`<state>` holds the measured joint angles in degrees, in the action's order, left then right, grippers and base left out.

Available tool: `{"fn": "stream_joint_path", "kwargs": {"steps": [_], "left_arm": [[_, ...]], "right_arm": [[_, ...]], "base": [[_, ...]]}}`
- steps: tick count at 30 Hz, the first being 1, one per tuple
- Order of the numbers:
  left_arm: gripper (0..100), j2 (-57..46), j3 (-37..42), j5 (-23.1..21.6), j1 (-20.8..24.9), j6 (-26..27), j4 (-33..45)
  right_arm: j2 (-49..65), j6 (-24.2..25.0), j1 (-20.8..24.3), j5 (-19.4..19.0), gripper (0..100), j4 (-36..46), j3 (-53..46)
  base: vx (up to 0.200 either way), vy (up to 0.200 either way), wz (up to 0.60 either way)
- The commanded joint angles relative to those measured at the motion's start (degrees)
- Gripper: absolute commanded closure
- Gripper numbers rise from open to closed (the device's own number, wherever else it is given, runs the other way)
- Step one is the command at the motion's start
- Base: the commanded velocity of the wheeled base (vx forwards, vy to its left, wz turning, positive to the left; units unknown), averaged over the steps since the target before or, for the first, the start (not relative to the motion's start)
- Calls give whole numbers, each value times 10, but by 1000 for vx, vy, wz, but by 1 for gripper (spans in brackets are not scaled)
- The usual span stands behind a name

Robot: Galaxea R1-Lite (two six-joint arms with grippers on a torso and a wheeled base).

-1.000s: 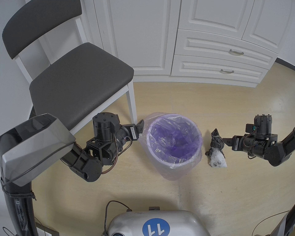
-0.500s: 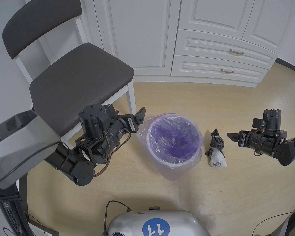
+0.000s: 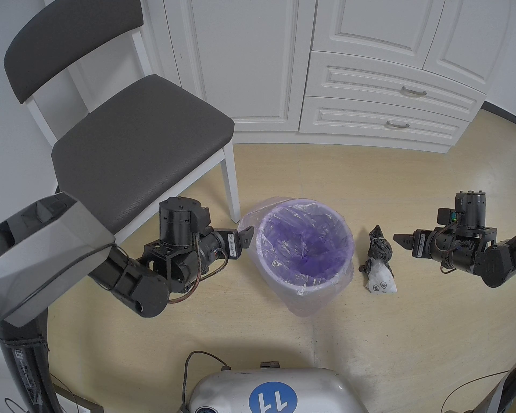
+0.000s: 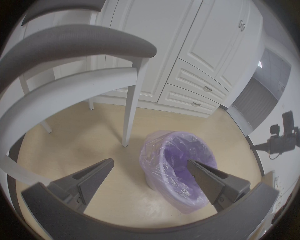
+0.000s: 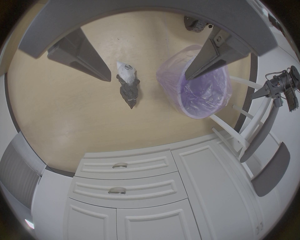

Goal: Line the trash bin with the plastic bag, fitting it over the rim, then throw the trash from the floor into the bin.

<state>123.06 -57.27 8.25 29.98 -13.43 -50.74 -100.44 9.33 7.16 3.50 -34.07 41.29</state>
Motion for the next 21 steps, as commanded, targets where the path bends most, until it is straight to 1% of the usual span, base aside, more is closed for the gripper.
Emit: {"fn": "stream_joint_path", "kwargs": {"steps": [1, 7, 21], "left_arm": [[0, 105, -93, 3, -22, -22, 20], [0, 170, -141, 5, -28, -30, 21], [0, 243, -202, 6, -44, -41, 23]], "right_arm": [[-73, 15, -3, 1, 0, -21, 17], [-97, 17, -12, -2, 0, -46, 20], [-134, 18, -21, -5, 0, -47, 40]], "base": [[0, 0, 0], [0, 0, 0], [0, 0, 0]]}}
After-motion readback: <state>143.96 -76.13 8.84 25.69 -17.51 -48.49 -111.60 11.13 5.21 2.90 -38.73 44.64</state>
